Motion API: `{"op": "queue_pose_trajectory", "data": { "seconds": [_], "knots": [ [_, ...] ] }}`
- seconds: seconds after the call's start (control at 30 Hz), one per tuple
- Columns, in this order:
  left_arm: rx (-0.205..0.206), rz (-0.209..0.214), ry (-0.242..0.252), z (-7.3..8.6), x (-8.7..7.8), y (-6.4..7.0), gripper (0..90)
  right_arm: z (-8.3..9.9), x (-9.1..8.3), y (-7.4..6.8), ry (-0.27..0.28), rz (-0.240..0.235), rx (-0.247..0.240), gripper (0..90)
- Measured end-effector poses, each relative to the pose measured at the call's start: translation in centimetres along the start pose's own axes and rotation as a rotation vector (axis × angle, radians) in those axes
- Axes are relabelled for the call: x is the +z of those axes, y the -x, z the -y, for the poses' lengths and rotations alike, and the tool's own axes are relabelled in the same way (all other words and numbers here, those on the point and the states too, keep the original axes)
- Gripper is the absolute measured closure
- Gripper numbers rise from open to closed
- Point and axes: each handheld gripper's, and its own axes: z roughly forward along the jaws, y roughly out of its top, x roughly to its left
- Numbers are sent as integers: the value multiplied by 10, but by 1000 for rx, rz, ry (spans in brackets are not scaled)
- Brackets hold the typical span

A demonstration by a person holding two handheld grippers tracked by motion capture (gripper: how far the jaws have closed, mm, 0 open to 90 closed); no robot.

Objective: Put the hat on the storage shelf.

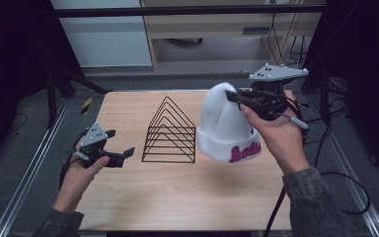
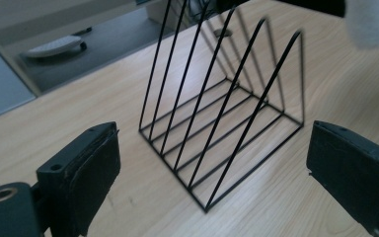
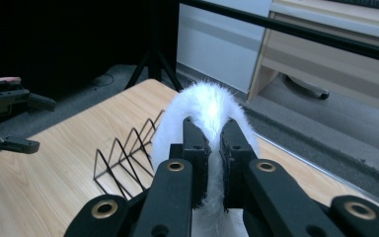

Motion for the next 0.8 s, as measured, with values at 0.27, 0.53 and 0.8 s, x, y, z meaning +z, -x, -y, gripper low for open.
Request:
{"op": "queue_pose_trajectory", "data": {
  "seconds": [0.27, 0.53, 0.8],
  "knots": [
    [128, 63, -11, -58, -1, 15, 68, -24, -2, -3, 60, -2, 7, 845],
    [138, 138, 23, -90, 17, 27, 86, -48, 3, -5, 91, 9, -19, 845],
    [143, 183, 27, -105, 32, 37, 105, -63, 15, -9, 97, 2, -34, 845]
  ]
}}
